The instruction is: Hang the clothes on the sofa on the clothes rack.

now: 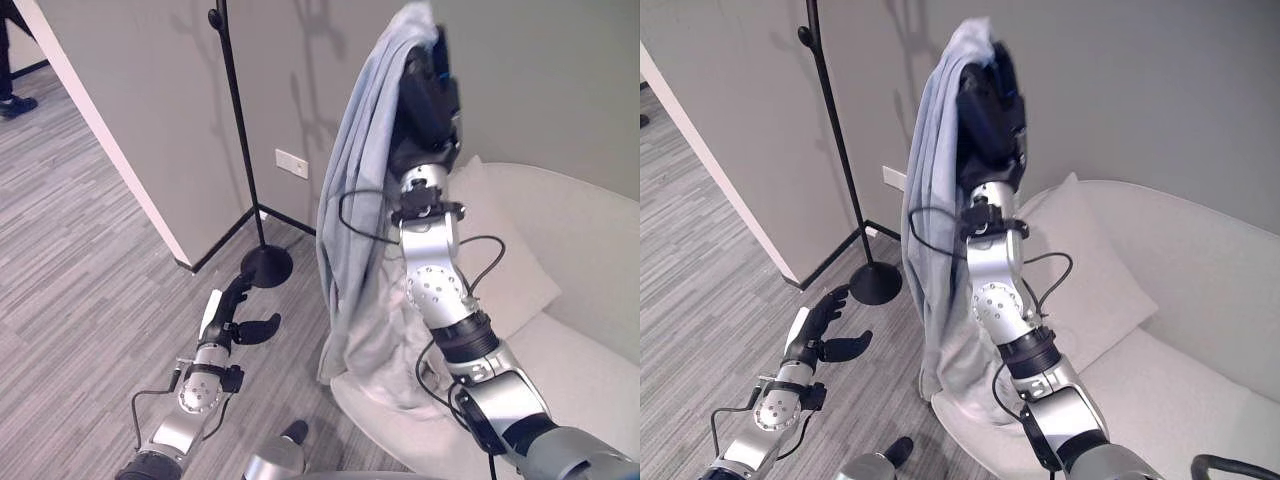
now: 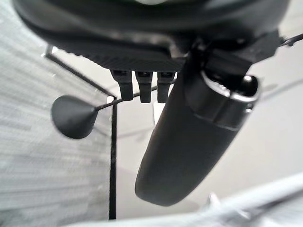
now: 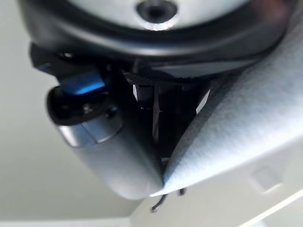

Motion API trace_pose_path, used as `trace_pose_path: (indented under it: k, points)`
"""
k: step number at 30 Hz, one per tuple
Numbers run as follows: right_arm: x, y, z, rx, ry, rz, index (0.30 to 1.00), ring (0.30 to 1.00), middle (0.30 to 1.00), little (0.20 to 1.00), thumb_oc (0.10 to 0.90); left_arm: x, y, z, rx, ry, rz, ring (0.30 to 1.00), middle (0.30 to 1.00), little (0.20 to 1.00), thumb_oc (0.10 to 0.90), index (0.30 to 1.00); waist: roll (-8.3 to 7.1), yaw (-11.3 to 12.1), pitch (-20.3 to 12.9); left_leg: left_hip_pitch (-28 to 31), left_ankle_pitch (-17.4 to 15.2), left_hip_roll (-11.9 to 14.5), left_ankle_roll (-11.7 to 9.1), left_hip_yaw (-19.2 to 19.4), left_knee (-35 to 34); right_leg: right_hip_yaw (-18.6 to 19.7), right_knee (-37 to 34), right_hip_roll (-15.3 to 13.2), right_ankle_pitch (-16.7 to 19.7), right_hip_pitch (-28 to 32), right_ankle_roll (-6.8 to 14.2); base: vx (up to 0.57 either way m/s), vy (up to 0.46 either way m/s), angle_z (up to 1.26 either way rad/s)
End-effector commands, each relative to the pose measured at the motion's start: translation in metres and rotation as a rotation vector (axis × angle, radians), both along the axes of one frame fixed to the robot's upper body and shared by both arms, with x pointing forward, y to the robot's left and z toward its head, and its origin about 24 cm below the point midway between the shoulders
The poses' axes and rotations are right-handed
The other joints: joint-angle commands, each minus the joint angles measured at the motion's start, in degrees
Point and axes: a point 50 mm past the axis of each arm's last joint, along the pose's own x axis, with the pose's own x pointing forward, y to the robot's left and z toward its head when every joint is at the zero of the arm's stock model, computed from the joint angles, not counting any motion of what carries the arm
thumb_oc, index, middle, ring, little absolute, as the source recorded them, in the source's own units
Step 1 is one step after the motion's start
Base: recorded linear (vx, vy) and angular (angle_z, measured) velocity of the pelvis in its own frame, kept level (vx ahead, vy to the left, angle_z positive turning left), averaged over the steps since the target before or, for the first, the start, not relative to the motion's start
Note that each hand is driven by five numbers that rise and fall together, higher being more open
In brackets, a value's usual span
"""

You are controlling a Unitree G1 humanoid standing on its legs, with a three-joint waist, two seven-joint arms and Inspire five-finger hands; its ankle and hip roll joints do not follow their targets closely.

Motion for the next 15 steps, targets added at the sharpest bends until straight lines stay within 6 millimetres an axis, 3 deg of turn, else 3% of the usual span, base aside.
trace_pose_path:
  k: [1, 9, 14, 15]
  points:
    - [-0.030, 0.000, 0.084, 0.110, -0.369, -0.063, 0.300, 0.300, 0.300, 0.300, 0.400, 0.024, 0.004, 0.051, 0.169, -0.297, -0.014, 0.900, 0.900, 0.900, 0.800, 0.900, -2.94, 0.4, -6.2, 0.7, -1.3, -1.8, 1.7, 0.0, -1.6, 3.1, 0.3, -1.3, -0.1, 0.6, 1.4, 0.04, -0.018, 0.01]
    - [-0.042, 0.011, 0.128, 0.156, -0.464, -0.061, 0.300, 0.300, 0.300, 0.300, 0.400, 0.041, 0.005, 0.083, 0.290, -0.498, 0.041, 0.900, 0.900, 0.900, 0.800, 0.900, -4.37, 0.5, -7.4, 1.1, -1.6, -1.9, 1.6, -0.3, -1.6, 3.0, 0.3, -1.2, -0.1, 1.0, 1.4, 0.01, -0.002, 0.00]
    - [-0.047, 0.024, 0.129, 0.180, -0.471, 0.007, 0.300, 0.300, 0.300, 0.300, 0.400, 0.053, -0.001, 0.091, 0.287, -0.560, 0.092, 0.900, 0.900, 0.900, 0.800, 0.900, -5.18, 0.3, -7.6, 1.3, -1.7, -1.9, 1.6, -0.3, -1.6, 3.1, 0.3, -1.1, -0.2, 1.2, 1.3, 0.01, -0.001, 0.00]
    - [-0.050, 0.030, 0.125, 0.177, -0.474, 0.041, 0.300, 0.300, 0.300, 0.300, 0.400, 0.059, -0.008, 0.100, 0.262, -0.604, 0.090, 0.900, 0.900, 0.900, 0.800, 0.900, -5.54, 0.0, -7.7, 1.5, -2.2, -1.7, 1.5, -0.3, -1.6, 3.3, 0.3, -0.9, -0.6, 1.3, 1.2, 0.00, 0.000, 0.00]
